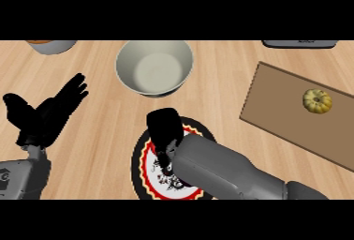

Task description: Pick the tomato from the plate and place it in the bowl

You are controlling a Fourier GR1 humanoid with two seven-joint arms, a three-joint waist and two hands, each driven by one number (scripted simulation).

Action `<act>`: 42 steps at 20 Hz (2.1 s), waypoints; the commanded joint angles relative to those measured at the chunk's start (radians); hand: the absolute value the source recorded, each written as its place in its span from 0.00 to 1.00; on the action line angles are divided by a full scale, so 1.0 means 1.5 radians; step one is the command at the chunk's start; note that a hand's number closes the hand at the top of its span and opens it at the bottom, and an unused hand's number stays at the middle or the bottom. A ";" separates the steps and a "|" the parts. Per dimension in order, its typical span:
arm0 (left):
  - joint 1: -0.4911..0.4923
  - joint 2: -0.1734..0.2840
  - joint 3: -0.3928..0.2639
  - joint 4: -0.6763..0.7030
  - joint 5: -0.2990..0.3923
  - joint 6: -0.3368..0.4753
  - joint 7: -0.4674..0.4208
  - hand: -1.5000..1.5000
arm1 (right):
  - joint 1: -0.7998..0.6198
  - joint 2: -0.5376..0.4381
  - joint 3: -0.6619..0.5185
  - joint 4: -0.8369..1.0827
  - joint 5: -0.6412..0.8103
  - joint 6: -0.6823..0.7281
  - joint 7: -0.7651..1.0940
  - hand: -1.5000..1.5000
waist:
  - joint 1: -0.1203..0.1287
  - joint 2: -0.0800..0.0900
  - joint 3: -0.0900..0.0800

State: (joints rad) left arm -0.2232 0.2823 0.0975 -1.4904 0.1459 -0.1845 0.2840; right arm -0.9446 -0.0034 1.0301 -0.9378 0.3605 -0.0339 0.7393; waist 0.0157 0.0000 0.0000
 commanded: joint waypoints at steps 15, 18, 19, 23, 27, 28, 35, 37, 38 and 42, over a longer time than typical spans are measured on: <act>0.023 0.014 0.034 -0.007 0.003 0.016 0.017 0.50 | 0.160 -0.261 -0.105 -0.496 0.117 -0.024 0.436 1.00 | -0.057 -0.017 -0.001; 0.035 0.008 0.023 -0.023 0.004 0.009 0.021 0.50 | 0.124 -0.259 -0.125 -0.553 0.135 0.042 0.496 1.00 | -0.043 -0.016 -0.002; 0.057 0.021 0.035 -0.021 0.003 -0.002 -0.003 0.50 | 0.115 -0.258 -0.134 -0.571 0.134 0.065 0.497 1.00 | -0.043 -0.019 -0.003; 0.054 0.009 0.018 -0.012 -0.017 0.005 -0.021 0.50 | 0.075 -0.251 -0.180 -0.602 0.131 0.131 0.498 1.00 | -0.041 -0.017 -0.004; 0.023 -0.004 0.011 -0.023 -0.007 0.017 0.019 0.50 | 0.013 -0.210 -0.217 -0.589 0.124 0.175 0.498 1.00 | -0.039 -0.018 -0.004; 0.035 0.002 0.024 -0.016 -0.002 0.014 0.009 0.50 | -0.005 -0.216 -0.238 -0.592 0.113 0.194 0.498 1.00 | -0.034 -0.017 -0.004; 0.022 -0.019 -0.005 -0.026 -0.022 0.024 0.013 0.50 | -0.096 -0.080 -0.333 -0.480 0.156 0.165 0.499 1.00 | -0.018 -0.009 -0.002; 0.015 -0.027 -0.015 0.010 -0.040 0.022 -0.023 0.50 | -0.151 -0.038 -0.350 -0.423 0.161 0.165 0.499 1.00 | -0.018 -0.005 -0.004; 0.036 -0.004 0.005 -0.005 -0.022 0.000 -0.029 0.50 | -0.172 -0.022 -0.368 -0.408 0.170 0.168 0.499 1.00 | -0.010 -0.008 -0.003; 0.011 -0.003 0.004 -0.017 -0.003 -0.008 0.012 0.50 | -0.249 -0.003 -0.404 -0.300 0.203 0.162 0.482 1.00 | 0.001 -0.004 -0.002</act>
State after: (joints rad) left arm -0.2048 0.2723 0.1016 -1.5122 0.1262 -0.1765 0.2937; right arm -1.1918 -0.0758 0.4778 -1.5121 0.6314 0.1540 1.2383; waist 0.0015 -0.0094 -0.0036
